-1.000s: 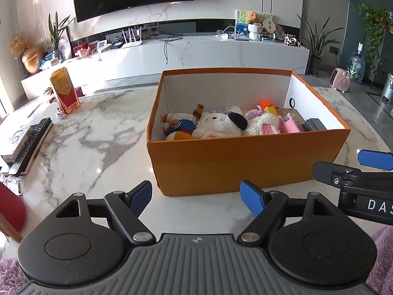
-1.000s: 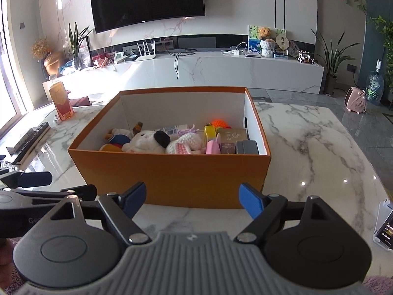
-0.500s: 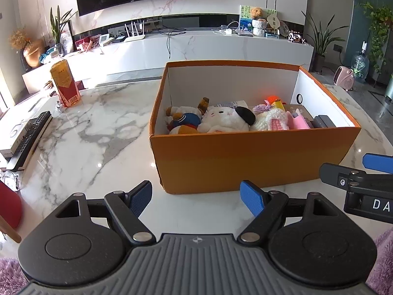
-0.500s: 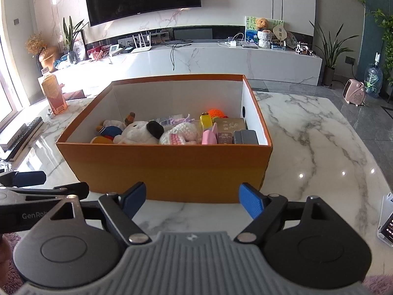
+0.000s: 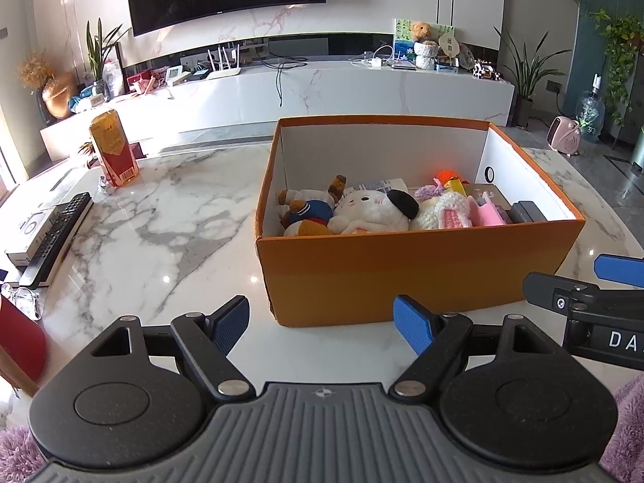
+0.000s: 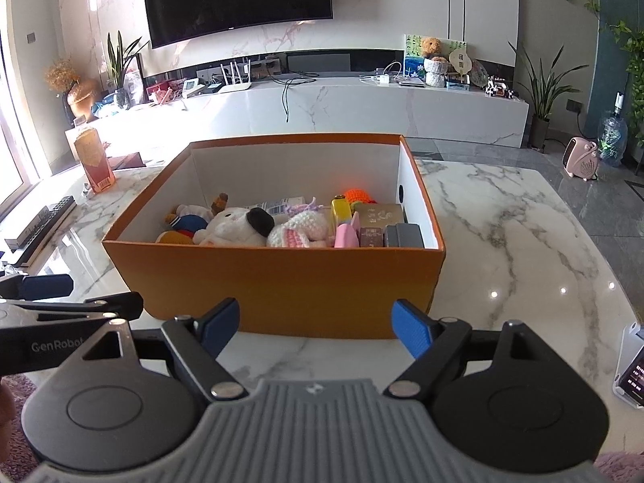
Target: Organize objects
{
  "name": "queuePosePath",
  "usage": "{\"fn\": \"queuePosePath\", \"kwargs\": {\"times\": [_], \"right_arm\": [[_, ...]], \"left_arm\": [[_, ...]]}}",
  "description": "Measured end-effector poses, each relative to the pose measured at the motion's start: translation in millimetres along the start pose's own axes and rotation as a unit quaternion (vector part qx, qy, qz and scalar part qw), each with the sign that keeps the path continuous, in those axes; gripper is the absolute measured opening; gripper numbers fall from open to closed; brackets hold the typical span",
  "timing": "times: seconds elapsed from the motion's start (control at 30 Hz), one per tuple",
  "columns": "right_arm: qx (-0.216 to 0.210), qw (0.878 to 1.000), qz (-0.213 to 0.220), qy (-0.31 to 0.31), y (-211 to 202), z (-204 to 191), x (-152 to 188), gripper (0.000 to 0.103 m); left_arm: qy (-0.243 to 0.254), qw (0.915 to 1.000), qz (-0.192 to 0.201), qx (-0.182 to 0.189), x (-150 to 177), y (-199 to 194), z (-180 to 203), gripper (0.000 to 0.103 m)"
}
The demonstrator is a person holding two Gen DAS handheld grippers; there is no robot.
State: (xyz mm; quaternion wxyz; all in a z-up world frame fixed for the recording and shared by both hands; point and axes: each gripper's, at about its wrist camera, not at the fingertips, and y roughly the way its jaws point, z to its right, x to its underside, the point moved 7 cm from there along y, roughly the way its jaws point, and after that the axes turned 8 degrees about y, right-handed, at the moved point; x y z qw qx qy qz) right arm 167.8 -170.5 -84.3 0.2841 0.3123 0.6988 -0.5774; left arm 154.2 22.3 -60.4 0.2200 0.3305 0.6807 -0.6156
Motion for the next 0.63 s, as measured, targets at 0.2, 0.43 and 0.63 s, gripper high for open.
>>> {"fn": "queuePosePath", "kwargs": {"times": [0.2,0.43,0.63], "right_arm": [[0.0,1.0,0.004,0.001,-2.7,0.5,-1.4,0.084],[-0.002,1.0,0.003,-0.003,-3.4,-2.7,-1.4,0.084],[-0.002,1.0,0.005,-0.007,-5.0,-5.7,-1.6,0.084]], "left_arm": [[0.0,1.0,-0.001,-0.001,-0.5,-1.3,-0.6,0.093],[0.0,1.0,0.001,-0.002,-1.4,-4.6,-3.2,0.093],[-0.002,1.0,0.001,-0.001,-2.2,-5.9,-5.1,0.093]]}}
